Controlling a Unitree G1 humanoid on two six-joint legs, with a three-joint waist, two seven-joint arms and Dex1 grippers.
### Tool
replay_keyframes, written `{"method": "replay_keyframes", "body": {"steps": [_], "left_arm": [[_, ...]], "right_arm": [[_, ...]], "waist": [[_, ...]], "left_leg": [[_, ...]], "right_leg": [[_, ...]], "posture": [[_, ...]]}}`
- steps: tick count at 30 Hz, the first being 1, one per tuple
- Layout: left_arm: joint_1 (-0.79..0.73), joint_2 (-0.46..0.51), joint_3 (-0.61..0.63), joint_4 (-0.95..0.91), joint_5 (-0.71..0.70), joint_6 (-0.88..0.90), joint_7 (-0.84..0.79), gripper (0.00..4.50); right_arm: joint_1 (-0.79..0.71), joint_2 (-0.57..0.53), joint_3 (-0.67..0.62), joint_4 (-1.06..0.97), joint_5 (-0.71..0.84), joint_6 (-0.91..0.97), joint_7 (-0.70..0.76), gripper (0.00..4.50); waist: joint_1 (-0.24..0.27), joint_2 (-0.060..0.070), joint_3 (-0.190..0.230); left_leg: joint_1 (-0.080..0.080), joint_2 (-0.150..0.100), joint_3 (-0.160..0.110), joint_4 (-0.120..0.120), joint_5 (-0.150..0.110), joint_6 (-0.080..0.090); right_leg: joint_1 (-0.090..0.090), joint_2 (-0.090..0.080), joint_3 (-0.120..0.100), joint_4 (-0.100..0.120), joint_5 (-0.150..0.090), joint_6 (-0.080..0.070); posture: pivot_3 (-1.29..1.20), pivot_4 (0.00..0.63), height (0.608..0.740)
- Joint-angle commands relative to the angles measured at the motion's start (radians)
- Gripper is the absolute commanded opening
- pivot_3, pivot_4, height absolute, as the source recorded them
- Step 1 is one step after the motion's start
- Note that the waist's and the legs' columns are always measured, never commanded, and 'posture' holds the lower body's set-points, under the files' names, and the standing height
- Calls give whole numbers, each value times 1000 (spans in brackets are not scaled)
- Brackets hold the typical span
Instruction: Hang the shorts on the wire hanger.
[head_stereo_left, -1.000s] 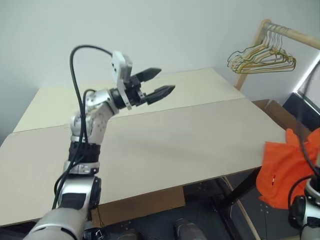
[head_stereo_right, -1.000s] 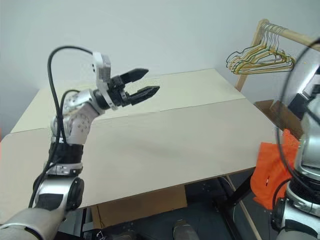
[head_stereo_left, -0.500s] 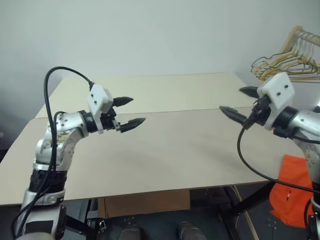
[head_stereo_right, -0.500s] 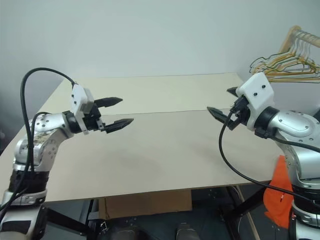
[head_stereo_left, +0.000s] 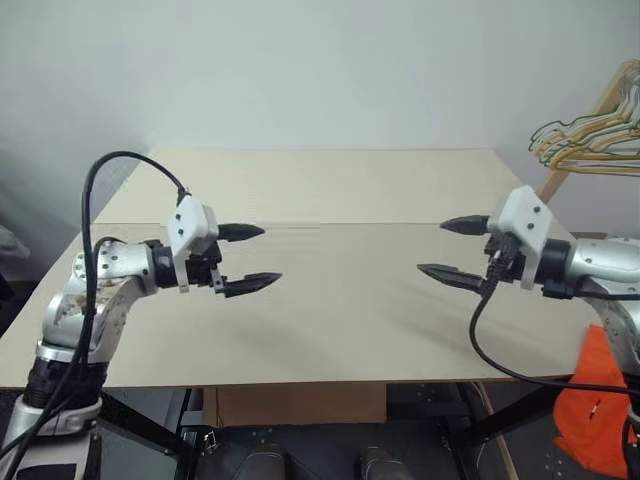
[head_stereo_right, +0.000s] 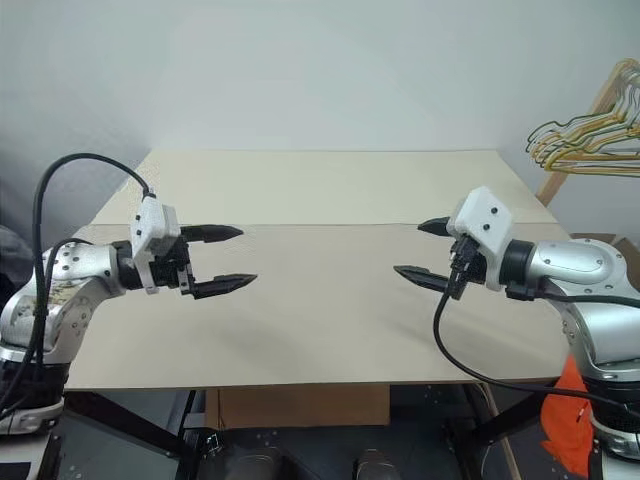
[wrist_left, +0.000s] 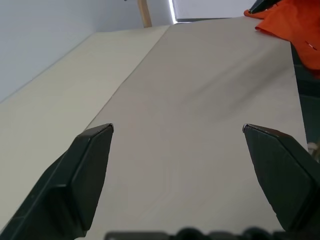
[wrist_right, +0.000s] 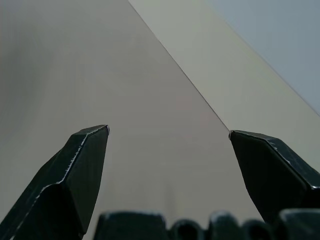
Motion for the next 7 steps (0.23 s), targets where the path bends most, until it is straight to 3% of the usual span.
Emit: {"method": "replay_keyframes", "body": {"steps": [1,7], "left_arm": [[4,17,29,-57,-33,17,-1,4500],[13,35,28,-71,-16,28,36,4500]], "right_arm": [[15,-8,0,-23,-12,-47,19,4461],[47,9,10,-30,-18,-70,14,4461]], "waist": [[6,0,0],[17,-1,0]], "left_leg": [[0,0,0,0,0,0],[0,0,0,1,0,0]], "right_leg": [[0,0,0,0,0,0],[0,0,-1,0,0,0]], "posture": [[217,0,740],[257,0,740]]}}
